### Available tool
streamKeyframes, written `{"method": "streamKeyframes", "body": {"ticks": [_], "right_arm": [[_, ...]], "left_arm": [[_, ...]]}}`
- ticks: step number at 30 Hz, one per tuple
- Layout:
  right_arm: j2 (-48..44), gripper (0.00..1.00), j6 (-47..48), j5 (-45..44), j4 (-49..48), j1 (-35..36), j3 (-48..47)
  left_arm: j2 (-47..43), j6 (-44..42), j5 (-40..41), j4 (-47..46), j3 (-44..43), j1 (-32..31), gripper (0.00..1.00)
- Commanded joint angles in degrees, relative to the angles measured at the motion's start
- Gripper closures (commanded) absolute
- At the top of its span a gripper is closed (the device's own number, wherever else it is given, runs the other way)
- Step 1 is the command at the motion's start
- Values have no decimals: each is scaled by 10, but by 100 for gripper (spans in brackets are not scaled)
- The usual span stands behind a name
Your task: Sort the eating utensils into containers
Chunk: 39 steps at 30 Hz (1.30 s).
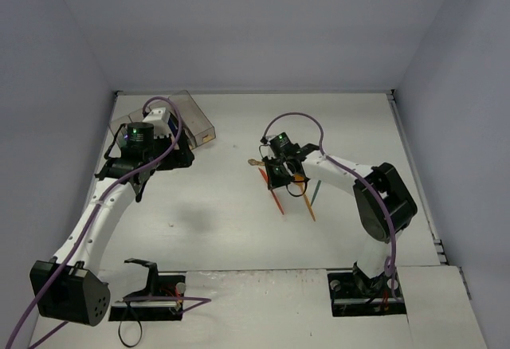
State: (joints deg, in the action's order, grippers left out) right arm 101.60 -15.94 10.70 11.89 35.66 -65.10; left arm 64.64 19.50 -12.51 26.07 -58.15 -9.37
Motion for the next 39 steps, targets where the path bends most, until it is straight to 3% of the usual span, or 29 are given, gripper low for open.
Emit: {"method": "streamKeyframes", "body": {"ticks": [1, 6, 11, 19, 29, 33, 36, 37, 39], "right_arm": [[-26, 100, 6, 51, 4, 40, -39], [-45, 100, -24, 46, -3, 60, -92], [-70, 100, -72, 11, -25, 60, -133], [-128, 100, -178, -67, -94, 61, -109], [-182, 100, -227, -109, -153, 63, -53], [-188, 100, -229, -123, -158, 63, -44], [-198, 100, -231, -125, -161, 63, -39], [-199, 100, -231, -126, -161, 63, -38], [-203, 100, -231, -130, -163, 63, -35]], "left_arm": [[-21, 16, -39, -39, 2, -4, 20], [-47, 79, -99, -93, 56, -25, 20], [-65, 145, -82, -186, 97, -103, 20], [-10, 188, -35, -252, 79, -214, 20], [77, 203, -12, -305, 20, -264, 22], [99, 202, -12, -306, -4, -272, 27], [120, 208, -9, -306, -14, -275, 37], [120, 211, -9, -306, -14, -275, 41], [127, 218, -9, -306, -15, -277, 61]]}}
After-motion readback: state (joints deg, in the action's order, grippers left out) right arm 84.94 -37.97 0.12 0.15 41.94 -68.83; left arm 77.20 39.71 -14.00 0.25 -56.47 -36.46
